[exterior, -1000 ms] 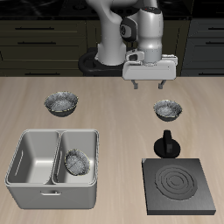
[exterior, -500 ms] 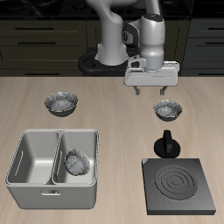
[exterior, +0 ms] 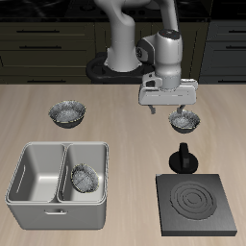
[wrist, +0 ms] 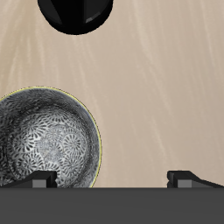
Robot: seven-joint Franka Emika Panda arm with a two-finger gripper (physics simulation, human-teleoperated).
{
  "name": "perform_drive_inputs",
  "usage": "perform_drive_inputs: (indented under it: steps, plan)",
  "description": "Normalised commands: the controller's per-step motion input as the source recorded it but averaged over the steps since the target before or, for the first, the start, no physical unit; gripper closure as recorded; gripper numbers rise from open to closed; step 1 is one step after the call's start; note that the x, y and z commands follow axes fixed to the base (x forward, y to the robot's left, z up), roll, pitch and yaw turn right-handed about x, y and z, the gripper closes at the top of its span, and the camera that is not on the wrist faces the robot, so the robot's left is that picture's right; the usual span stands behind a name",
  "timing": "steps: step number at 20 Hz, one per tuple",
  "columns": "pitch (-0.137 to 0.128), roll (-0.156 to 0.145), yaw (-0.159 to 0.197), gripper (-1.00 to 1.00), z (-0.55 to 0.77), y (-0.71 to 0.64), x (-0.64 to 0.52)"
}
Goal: Turn off the stove and place the smallest bowl in the left side of the drainer and the medium bowl in the right side
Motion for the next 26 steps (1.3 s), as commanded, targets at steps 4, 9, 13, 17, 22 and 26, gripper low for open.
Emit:
perform_drive_inputs:
  steps: [4,9,13,17,22,26]
  plan:
    - [0.033,0.006,0.020,-1.00,-0.27,0.03,0.00]
    - [0.021,0.050,0.008,1.00,-0.28,0.16,-0.05]
    - [0.006,0.004,-0.004,1.00,-0.04,-0.04,-0.02]
    - [-0.013,0.014,0.009,1.00,0.04,-0.04,-0.01]
    - [-0.024,-0.001,0.003,1.00,0.22,-0.15,-0.01]
    - [-0.016,-0.036,-0.015,1.00,0.38,-0.36,0.05]
